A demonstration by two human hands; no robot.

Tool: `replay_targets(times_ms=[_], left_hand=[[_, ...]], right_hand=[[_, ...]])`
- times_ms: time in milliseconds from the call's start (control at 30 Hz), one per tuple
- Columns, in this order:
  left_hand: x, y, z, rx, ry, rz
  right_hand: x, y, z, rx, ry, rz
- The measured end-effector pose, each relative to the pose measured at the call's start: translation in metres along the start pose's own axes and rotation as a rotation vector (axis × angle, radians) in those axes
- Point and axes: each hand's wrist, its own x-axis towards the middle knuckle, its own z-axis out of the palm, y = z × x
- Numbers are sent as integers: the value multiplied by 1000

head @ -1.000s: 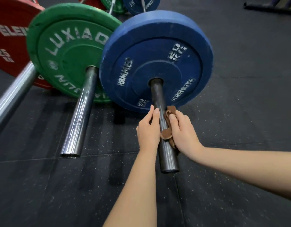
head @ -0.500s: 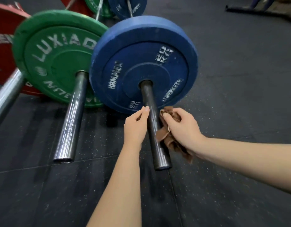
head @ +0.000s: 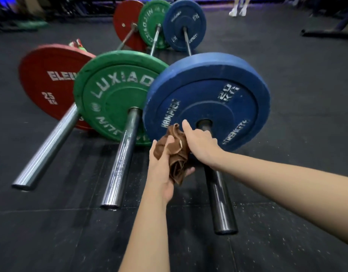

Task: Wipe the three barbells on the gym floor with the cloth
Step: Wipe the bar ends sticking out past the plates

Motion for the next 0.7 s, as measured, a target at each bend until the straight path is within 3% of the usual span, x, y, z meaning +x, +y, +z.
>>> replay_targets(times_ms=[67, 233, 400, 500, 700], left_hand=[[-1, -10, -6, 66, 33, 52], [11, -21, -1, 30, 186, 226], [20, -26, 24, 198, 367, 362], [30, -38, 33, 243, 370, 351], [58, -54, 45, 410, 274, 339]], right_hand=[[2, 19, 1, -208, 46, -80], [5, 73, 6, -236, 306, -45], [5, 92, 20, 114, 303, 2], [6, 92, 21, 194, 301, -25], [9, 93, 23, 114, 288, -37]])
